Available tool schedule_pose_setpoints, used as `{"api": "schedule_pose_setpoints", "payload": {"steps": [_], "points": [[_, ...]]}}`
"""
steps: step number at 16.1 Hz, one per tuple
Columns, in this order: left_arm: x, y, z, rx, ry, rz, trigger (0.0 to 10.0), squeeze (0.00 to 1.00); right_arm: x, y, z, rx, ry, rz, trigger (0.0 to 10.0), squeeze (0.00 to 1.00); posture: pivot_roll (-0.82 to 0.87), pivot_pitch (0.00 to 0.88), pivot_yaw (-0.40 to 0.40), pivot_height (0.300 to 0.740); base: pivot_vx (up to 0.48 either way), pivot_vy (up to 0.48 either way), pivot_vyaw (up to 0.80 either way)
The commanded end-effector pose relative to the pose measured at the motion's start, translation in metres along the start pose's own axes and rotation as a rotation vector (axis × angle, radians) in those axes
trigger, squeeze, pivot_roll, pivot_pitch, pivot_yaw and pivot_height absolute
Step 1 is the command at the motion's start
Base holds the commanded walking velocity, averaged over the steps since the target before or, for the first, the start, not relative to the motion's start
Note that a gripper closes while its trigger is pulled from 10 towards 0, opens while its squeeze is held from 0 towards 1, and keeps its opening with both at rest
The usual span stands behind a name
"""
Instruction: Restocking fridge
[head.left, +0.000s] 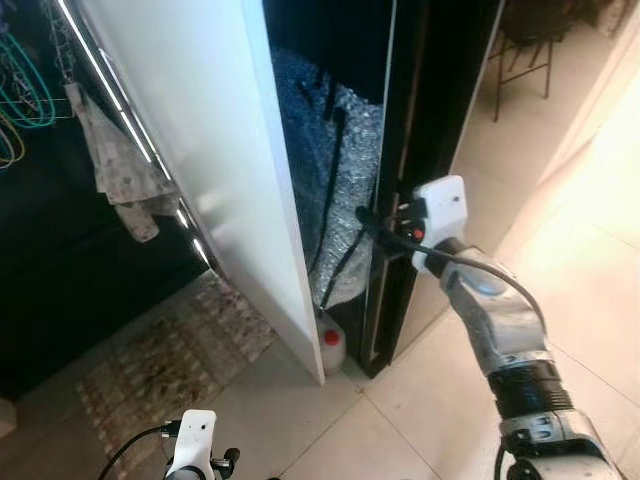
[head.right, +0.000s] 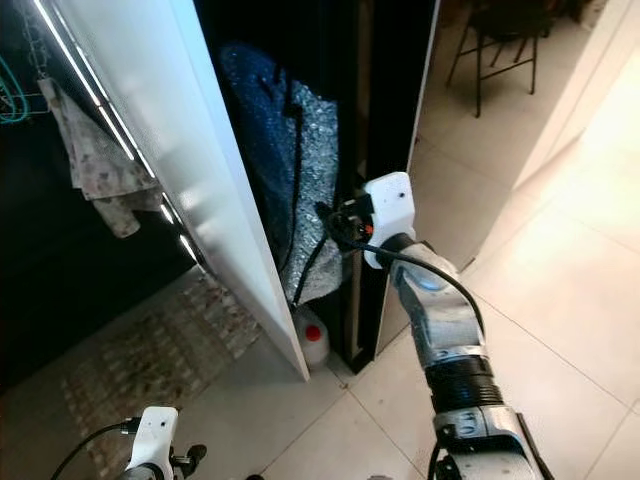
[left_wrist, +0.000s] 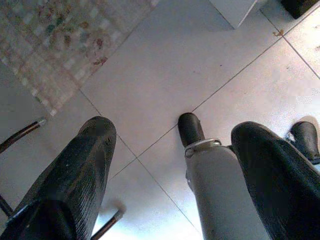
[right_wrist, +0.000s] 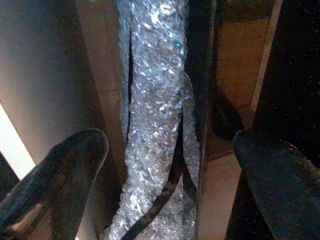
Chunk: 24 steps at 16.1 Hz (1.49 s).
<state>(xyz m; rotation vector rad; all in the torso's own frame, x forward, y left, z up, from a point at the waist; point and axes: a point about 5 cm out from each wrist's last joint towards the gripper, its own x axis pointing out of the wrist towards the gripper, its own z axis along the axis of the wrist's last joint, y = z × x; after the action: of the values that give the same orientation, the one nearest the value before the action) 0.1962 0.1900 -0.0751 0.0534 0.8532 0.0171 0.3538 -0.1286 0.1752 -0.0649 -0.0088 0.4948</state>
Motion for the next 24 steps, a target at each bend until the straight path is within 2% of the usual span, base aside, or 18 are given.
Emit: {"api": "schedule_pose_setpoints", "payload": {"steps": [1, 4, 6, 9, 12, 14, 15, 16, 18, 19, 20, 21, 22, 23, 24], "points": [[-0.002, 0.006, -0.007, 0.005, 0.025, 0.021, 10.0, 0.00, 0.014, 0.023, 0.022, -0.028, -0.088, 0.117, 10.0, 0.00, -0.14, 0.130, 0.081, 0.740, 0.000, 0.000, 0.00], [-0.002, 0.006, -0.009, 0.003, 0.029, 0.022, 10.0, 0.00, 0.015, 0.026, 0.021, -0.007, -0.102, 0.112, 10.0, 0.00, -0.14, 0.128, 0.080, 0.740, 0.000, 0.000, 0.00], [-0.003, 0.005, -0.010, 0.005, 0.031, 0.019, 10.0, 0.00, 0.007, 0.030, 0.019, -0.002, -0.110, 0.097, 10.0, 0.00, -0.14, 0.133, 0.081, 0.740, 0.000, 0.000, 0.00], [-0.003, 0.004, -0.011, 0.007, 0.037, 0.015, 10.0, 0.00, -0.011, 0.033, 0.017, 0.016, -0.129, 0.039, 10.0, 0.00, -0.15, 0.135, 0.078, 0.740, 0.000, 0.000, 0.00], [-0.003, 0.004, -0.012, 0.009, 0.040, 0.015, 10.0, 0.00, -0.040, 0.035, 0.012, 0.011, -0.128, -0.046, 10.0, 0.00, -0.15, 0.140, 0.076, 0.740, 0.000, 0.000, 0.00], [-0.003, 0.005, -0.012, 0.012, 0.041, 0.013, 10.0, 0.00, -0.058, 0.031, 0.010, 0.015, -0.114, -0.173, 10.0, 0.00, -0.16, 0.138, 0.074, 0.740, 0.000, 0.000, 0.00], [-0.003, 0.004, -0.011, 0.013, 0.041, 0.012, 10.0, 0.00, -0.070, 0.022, 0.003, 0.055, -0.091, -0.317, 10.0, 0.00, -0.16, 0.137, 0.073, 0.740, 0.000, 0.000, 0.00], [-0.003, 0.003, -0.011, 0.013, 0.039, 0.010, 10.0, 0.00, -0.078, 0.012, -0.011, 0.068, -0.030, -0.401, 10.0, 0.00, -0.16, 0.134, 0.070, 0.740, 0.000, 0.000, 0.00], [-0.002, 0.000, -0.010, 0.012, 0.032, 0.008, 10.0, 0.00, -0.098, -0.010, -0.055, 0.112, 0.142, -0.543, 10.0, 0.00, -0.15, 0.133, 0.070, 0.740, 0.000, 0.000, 0.00], [-0.002, 0.000, -0.010, 0.013, 0.030, 0.007, 10.0, 0.00, -0.106, -0.019, -0.071, 0.149, 0.176, -0.604, 10.0, 0.00, -0.15, 0.135, 0.070, 0.740, 0.000, 0.000, 0.00], [-0.002, 0.000, -0.010, 0.014, 0.028, 0.008, 10.0, 0.00, -0.119, -0.032, -0.098, 0.154, 0.265, -0.682, 10.0, 0.00, -0.16, 0.138, 0.071, 0.740, 0.000, 0.000, 0.00], [-0.002, 0.000, -0.010, 0.015, 0.027, 0.009, 10.0, 0.00, -0.129, -0.032, -0.132, 0.172, 0.394, -0.691, 10.0, 0.00, -0.15, 0.140, 0.074, 0.740, 0.000, 0.000, 0.00], [-0.002, 0.000, -0.010, 0.015, 0.026, 0.010, 10.0, 0.00, -0.134, -0.029, -0.147, 0.193, 0.446, -0.693, 10.0, 0.00, -0.15, 0.144, 0.076, 0.740, 0.000, 0.000, 0.00], [-0.002, 0.001, -0.009, 0.015, 0.023, 0.011, 10.0, 0.00, -0.142, -0.020, -0.175, 0.220, 0.552, -0.667, 10.0, 0.00, -0.14, 0.148, 0.079, 0.740, 0.000, 0.000, 0.00], [-0.002, 0.001, -0.008, 0.016, 0.021, 0.011, 10.0, 0.00, -0.148, -0.013, -0.194, 0.234, 0.621, -0.645, 10.0, 0.00, -0.14, 0.153, 0.081, 0.740, 0.000, 0.000, 0.00]]}}
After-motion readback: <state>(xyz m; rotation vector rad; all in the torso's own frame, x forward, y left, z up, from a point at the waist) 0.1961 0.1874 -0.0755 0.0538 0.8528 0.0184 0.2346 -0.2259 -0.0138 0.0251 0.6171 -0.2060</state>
